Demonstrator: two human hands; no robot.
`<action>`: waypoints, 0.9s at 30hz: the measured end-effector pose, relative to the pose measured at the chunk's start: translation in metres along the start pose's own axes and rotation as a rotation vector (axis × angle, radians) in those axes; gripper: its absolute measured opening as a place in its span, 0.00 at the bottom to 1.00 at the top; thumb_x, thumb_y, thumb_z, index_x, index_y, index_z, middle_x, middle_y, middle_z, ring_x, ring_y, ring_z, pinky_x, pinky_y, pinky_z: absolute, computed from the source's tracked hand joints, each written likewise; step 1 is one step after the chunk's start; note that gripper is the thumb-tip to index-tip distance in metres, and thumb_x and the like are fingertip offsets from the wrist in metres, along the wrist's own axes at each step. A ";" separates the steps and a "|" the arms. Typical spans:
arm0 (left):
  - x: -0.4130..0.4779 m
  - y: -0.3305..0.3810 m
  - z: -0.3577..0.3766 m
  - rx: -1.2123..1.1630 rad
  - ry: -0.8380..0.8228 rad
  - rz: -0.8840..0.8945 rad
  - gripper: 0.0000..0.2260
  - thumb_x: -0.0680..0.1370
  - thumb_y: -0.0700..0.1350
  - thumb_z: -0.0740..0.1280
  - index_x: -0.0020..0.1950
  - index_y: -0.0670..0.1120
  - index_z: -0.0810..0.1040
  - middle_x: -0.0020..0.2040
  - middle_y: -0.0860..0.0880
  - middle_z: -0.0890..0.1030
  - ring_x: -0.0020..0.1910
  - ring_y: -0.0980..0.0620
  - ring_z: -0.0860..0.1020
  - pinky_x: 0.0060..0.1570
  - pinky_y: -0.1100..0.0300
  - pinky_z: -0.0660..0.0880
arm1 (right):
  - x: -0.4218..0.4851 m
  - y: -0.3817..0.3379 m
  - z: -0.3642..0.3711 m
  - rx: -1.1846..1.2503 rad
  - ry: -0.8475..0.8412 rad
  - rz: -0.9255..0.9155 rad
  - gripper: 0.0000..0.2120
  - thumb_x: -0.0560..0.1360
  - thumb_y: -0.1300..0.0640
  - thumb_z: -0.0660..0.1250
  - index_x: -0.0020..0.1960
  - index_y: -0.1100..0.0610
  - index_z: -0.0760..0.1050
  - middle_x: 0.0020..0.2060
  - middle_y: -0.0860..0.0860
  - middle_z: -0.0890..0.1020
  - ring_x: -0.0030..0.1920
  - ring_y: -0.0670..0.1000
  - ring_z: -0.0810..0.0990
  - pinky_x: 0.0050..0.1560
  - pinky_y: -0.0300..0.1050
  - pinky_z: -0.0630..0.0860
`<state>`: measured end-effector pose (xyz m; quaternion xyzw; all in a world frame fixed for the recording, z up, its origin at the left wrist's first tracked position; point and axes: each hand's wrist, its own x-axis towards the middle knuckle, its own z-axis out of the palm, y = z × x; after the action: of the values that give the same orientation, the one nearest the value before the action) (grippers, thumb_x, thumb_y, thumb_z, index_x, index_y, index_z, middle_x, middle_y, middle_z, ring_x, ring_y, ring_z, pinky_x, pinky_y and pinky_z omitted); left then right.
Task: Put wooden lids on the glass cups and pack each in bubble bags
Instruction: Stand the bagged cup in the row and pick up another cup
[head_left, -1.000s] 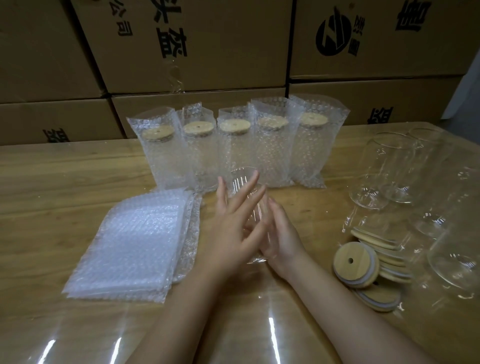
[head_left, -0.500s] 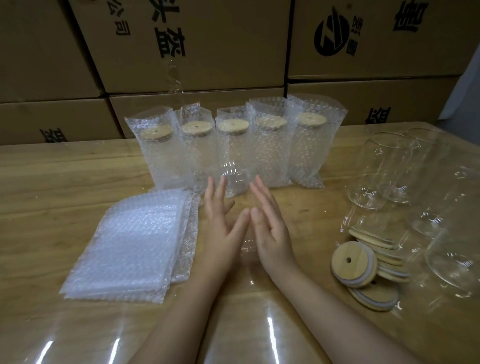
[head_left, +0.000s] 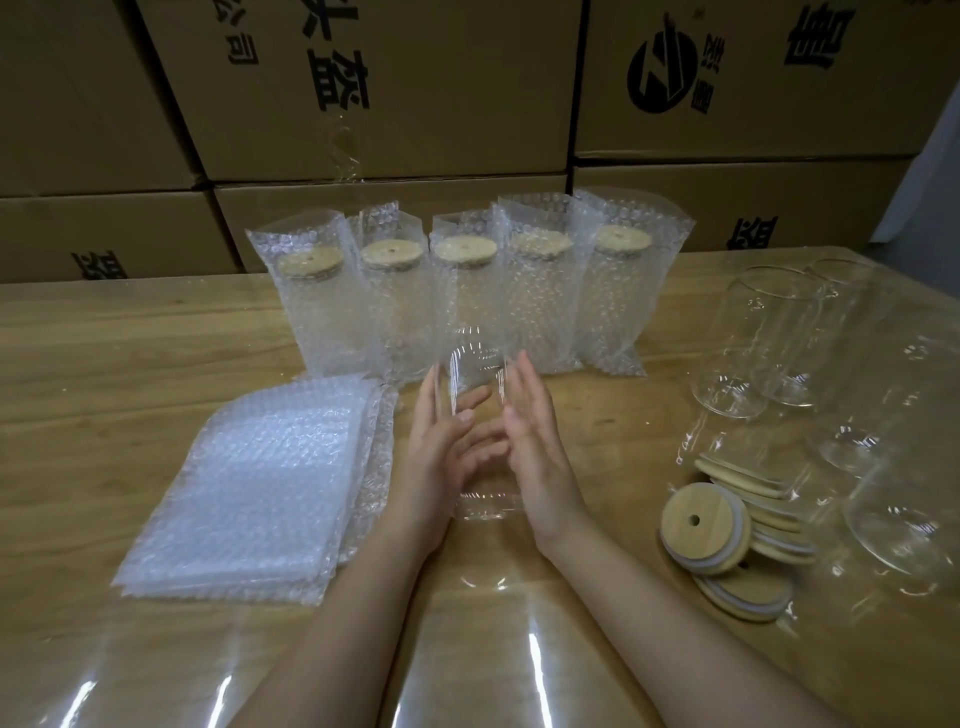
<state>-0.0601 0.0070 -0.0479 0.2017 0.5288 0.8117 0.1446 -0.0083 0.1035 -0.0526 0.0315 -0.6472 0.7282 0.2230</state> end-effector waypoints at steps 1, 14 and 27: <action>0.000 -0.001 0.000 0.014 0.003 0.019 0.39 0.66 0.49 0.70 0.76 0.54 0.60 0.64 0.42 0.76 0.53 0.44 0.82 0.51 0.50 0.79 | 0.001 -0.001 -0.001 0.056 -0.007 0.072 0.21 0.76 0.45 0.58 0.67 0.31 0.61 0.71 0.39 0.65 0.66 0.33 0.69 0.63 0.35 0.70; -0.008 -0.008 0.001 0.681 0.176 0.631 0.42 0.72 0.61 0.70 0.78 0.58 0.47 0.73 0.53 0.63 0.67 0.47 0.71 0.64 0.54 0.71 | 0.009 -0.004 -0.005 0.253 -0.027 0.487 0.29 0.70 0.34 0.54 0.57 0.53 0.76 0.54 0.51 0.82 0.45 0.48 0.84 0.42 0.43 0.80; -0.009 -0.005 -0.006 0.735 0.073 0.529 0.45 0.67 0.55 0.74 0.72 0.71 0.47 0.64 0.51 0.73 0.63 0.54 0.75 0.60 0.58 0.73 | 0.006 0.014 -0.005 -0.161 0.285 0.244 0.19 0.83 0.49 0.49 0.59 0.50 0.78 0.49 0.45 0.84 0.48 0.44 0.83 0.47 0.38 0.77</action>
<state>-0.0546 0.0005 -0.0564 0.3392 0.7167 0.5857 -0.1678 -0.0175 0.1087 -0.0649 -0.1681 -0.6642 0.6930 0.2243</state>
